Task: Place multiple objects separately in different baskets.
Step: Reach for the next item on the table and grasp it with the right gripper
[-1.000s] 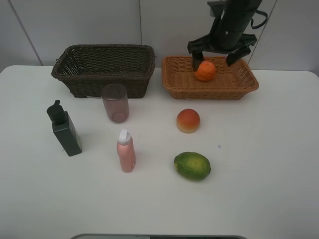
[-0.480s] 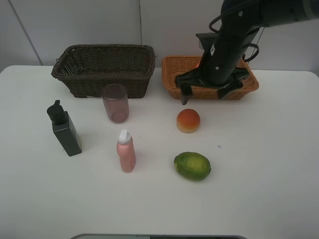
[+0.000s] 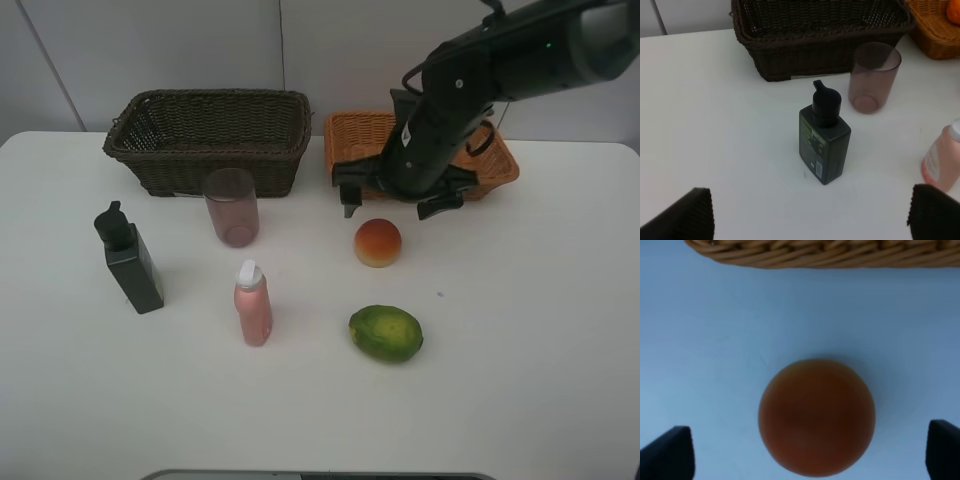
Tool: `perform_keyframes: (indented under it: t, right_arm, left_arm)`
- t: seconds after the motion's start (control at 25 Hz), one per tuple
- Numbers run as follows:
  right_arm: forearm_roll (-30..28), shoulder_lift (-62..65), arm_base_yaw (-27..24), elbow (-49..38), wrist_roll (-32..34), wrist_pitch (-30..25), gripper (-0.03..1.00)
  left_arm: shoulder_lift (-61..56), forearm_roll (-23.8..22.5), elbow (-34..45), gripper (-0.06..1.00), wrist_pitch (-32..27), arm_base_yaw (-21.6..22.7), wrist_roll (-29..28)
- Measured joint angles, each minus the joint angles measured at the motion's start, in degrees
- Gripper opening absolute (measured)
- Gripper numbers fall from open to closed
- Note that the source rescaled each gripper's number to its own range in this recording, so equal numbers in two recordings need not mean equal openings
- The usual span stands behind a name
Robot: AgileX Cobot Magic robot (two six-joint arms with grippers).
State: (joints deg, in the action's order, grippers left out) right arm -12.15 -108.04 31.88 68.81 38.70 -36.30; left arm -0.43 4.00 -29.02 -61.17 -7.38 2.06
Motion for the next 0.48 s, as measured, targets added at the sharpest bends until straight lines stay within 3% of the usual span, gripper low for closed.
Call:
perform_keyframes:
  t: [0.28, 0.48]
  right_arm:
    - [-0.23, -5.36, 0.36, -0.19, 0.91, 0.47, 0.92]
    - [-1.29, -6.98, 0.36, -0.36, 3.19, 4.41, 0.92]
  left_arm:
    - [0.0, 0.0, 0.0, 1.0, 0.0, 0.0, 0.0]
    - [0.0, 0.0, 0.0, 1.0, 0.0, 0.0, 0.0]
